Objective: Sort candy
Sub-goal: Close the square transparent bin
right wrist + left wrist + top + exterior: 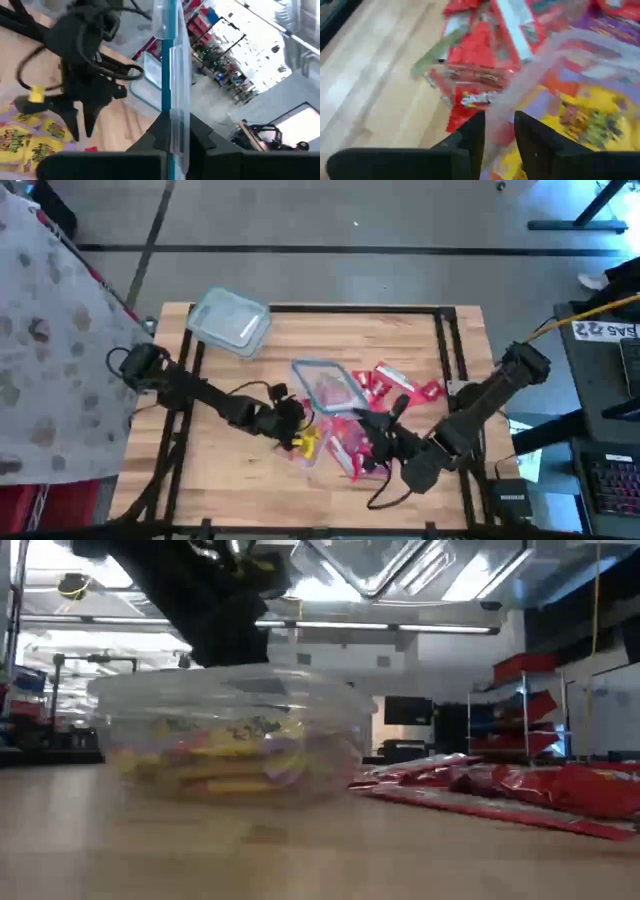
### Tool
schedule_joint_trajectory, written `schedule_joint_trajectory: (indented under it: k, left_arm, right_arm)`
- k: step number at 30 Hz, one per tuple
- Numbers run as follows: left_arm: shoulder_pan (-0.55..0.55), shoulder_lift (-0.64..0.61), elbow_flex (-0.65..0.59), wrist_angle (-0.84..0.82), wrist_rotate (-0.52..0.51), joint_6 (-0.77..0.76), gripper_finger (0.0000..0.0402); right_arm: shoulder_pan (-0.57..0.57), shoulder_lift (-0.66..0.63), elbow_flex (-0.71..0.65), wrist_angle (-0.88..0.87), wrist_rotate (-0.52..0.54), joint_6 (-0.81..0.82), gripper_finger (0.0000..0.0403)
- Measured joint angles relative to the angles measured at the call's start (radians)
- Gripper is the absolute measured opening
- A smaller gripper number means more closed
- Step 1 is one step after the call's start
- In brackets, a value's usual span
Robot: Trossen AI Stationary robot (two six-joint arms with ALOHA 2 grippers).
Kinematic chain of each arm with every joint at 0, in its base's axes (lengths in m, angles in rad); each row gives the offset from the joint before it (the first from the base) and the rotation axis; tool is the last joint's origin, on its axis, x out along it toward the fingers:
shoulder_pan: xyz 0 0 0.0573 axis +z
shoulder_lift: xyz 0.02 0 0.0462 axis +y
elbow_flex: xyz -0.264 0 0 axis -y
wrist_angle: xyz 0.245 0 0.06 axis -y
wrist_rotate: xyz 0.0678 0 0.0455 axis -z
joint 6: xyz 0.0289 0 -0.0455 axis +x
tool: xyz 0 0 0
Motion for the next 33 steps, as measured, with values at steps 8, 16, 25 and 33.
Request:
schedule_joint_trajectory:
  k: [8, 16, 25, 33]
  left_arm:
    - [0.088, -0.022, 0.000, 0.060, -0.032, 0.049, 0.0088]
    - [-0.020, -0.250, 0.010, -0.028, -0.027, 0.053, 0.0088]
    - [-0.275, -0.368, -0.043, -0.652, 0.021, -0.588, 0.0088]
    - [-0.348, -0.322, -0.301, -0.318, 0.006, -0.829, 0.0088]
  right_arm:
    - [0.077, -0.001, 0.000, 0.003, 0.119, 0.002, 0.0005]
    - [0.111, -0.001, -0.004, -0.002, 0.161, 0.137, 0.0005]
    - [0.107, -0.002, -0.040, -0.007, 0.106, 0.256, 0.0005]
    - [0.107, 0.005, -0.041, -0.001, 0.065, 0.271, 0.0005]
